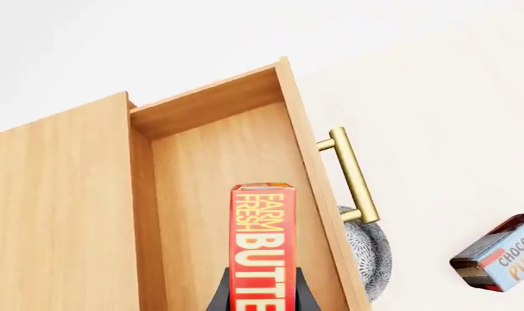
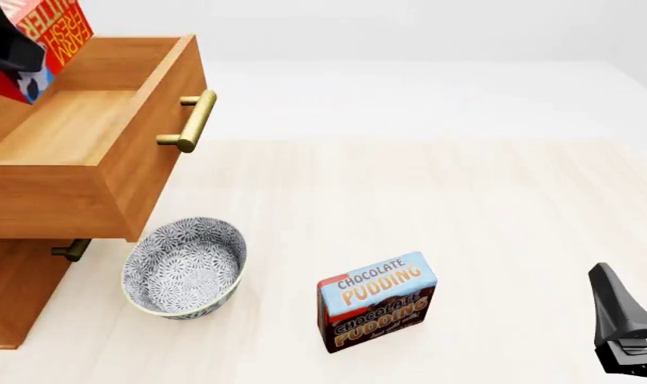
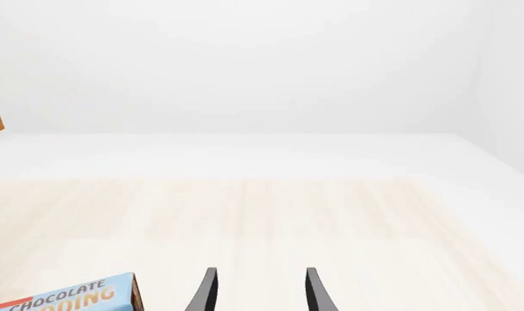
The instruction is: Put the butter at the back in the top drawer of the cabinet and close it.
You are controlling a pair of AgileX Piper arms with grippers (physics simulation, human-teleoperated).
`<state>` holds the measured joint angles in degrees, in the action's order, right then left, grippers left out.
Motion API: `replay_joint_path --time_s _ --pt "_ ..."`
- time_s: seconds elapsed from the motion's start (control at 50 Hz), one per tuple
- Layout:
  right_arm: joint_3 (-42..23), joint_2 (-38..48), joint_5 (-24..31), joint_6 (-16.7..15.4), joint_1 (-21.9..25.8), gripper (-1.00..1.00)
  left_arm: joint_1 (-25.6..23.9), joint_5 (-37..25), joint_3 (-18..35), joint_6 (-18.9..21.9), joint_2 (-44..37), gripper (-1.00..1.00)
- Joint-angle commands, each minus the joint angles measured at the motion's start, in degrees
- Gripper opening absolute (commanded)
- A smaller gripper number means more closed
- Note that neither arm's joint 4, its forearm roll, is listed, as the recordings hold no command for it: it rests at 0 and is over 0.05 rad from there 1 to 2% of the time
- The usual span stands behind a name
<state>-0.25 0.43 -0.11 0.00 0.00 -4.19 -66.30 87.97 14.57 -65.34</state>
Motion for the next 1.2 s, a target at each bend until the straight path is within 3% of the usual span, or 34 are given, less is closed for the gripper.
replay_joint_path --time_s 0.02,1.2 --pt "0.0 0.0 0.0 0.0 0.0 1.0 1.0 0.7 -0.7 0.2 0.1 -1.0" --pt "0.0 0.0 0.0 0.0 0.0 1.0 3.5 6.4 -6.8 -2.3 -4.4 -1.0"
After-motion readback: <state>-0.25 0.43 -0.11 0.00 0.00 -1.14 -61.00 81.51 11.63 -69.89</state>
